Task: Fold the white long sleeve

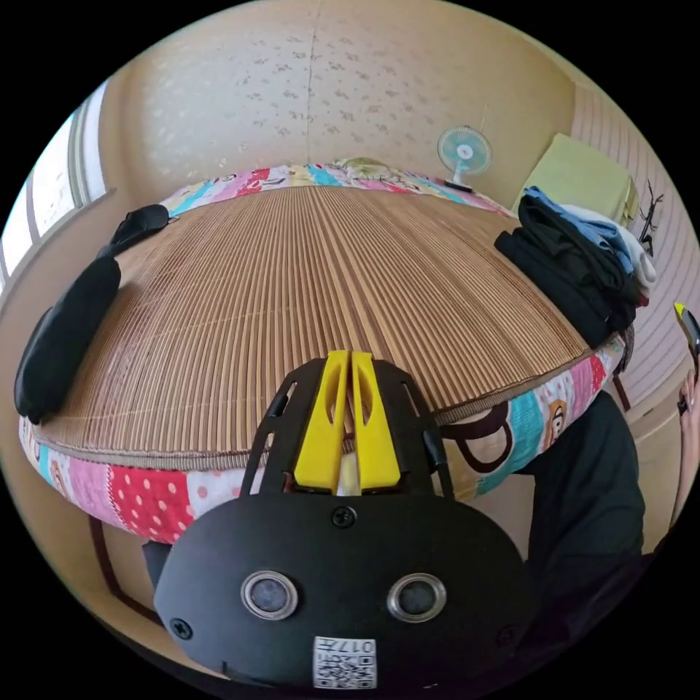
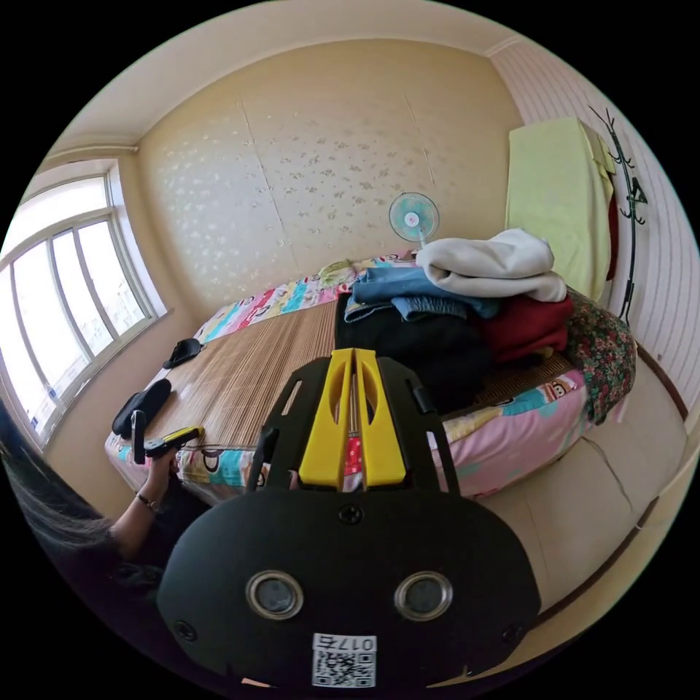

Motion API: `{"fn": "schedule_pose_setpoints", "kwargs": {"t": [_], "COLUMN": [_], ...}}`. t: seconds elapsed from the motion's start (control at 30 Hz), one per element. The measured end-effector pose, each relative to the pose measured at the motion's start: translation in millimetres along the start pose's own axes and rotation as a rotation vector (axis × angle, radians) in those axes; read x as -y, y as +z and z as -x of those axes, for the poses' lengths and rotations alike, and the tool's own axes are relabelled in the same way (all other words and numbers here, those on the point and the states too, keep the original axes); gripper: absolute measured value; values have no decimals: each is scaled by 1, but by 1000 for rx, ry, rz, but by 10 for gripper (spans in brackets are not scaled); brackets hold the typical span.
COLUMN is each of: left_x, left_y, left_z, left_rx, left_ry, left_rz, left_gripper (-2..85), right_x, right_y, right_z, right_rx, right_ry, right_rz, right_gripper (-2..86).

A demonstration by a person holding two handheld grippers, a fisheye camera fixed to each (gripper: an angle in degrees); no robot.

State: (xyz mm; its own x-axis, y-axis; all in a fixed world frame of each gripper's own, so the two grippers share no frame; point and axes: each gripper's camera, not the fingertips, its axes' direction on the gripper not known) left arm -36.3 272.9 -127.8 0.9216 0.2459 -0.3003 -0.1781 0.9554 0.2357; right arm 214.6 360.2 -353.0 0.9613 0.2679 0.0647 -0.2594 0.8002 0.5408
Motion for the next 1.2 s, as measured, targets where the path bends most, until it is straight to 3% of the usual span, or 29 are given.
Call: {"fn": "schedule_pose_setpoints", "kwargs": {"t": [0.23,0.3,0.37,0.47,0.53,0.6,0.67,0.83,1.03,1.1,1.2], "left_x": [11,10,8,7,7,6,4,-4,9,10,10], "left_y": [0,-6,-18,-18,-13,-7,-7,-14,16,17,19], "left_z": [-34,-43,-50,-45,-37,-29,-24,-22,20,33,56], "left_rx": [144,233,325,247,179,145,207,347,75,32,17], "left_ry": [95,128,138,129,112,121,120,135,50,22,-45], "left_rz": [71,39,-41,-42,-23,-14,-37,-155,24,10,9], "left_gripper": [-10,-9,-7,-6,-6,-6,-7,-8,-10,-10,-10], "right_x": [76,108,152,183,189,202,236,294,218,164,56], "right_y": [-1,12,38,93,100,86,77,107,123,151,237], "right_z": [1,-12,-52,-111,-127,-111,-63,87,285,324,370], "right_rx": [-277,-420,-514,-392,-233,-222,-248,-239,9,96,196], "right_ry": [8,15,170,336,448,456,321,-53,-564,-663,-750], "right_rz": [-120,-108,16,324,341,223,126,143,37,108,450], "right_gripper": [126,140,157,152,117,67,43,31,22,17,4]}}
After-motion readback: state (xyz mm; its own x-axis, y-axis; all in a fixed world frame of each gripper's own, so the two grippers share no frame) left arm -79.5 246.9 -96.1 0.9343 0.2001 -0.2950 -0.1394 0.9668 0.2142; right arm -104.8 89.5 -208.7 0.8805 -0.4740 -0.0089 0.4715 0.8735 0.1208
